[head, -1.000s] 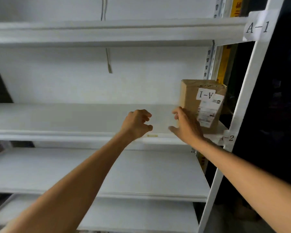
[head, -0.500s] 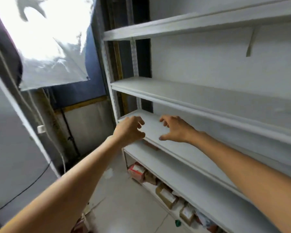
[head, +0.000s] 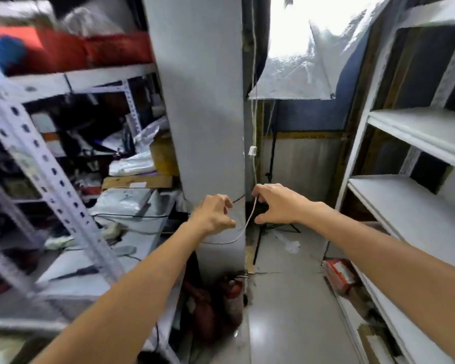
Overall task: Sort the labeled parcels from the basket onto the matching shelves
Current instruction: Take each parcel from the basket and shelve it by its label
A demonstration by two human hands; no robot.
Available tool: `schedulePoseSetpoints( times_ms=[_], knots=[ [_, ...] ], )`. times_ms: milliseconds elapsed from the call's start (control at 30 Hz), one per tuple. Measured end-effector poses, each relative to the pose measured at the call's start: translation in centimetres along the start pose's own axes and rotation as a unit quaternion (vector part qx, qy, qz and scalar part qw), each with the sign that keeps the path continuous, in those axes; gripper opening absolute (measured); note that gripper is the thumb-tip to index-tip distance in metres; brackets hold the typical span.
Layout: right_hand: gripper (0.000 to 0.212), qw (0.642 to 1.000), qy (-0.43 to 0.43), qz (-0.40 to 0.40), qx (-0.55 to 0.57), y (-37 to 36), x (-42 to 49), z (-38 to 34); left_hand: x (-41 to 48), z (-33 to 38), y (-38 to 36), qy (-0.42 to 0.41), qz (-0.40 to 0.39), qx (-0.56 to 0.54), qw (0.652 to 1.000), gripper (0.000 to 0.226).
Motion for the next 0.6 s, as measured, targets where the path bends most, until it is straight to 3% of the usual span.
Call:
schedulePoseSetpoints(
  times_ms=[233,600],
  knots=[
    [0.054,0.978,0.184,-0.1,0.006,-8.4,6.6,-12.4,-10.7,-15.8,3.6,0.195,0.097,-0.014,0.976,0.042],
    [0.05,0.878,0.435,-0.2,0.03,-19.0,5.7,-35.3,-32.6,-29.8,5.5,0.453,0.197,-0.01,0.87,0.037]
  ],
)
Point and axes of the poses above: each hand's wrist, its own x-axis towards the middle knuckle, its own y-axis out of the back of the hand, z = x × y, the point moved 9 cm from there along x, towards the middle knuckle, and after that the axes turned 8 degrees about y, right-handed, at the moved point
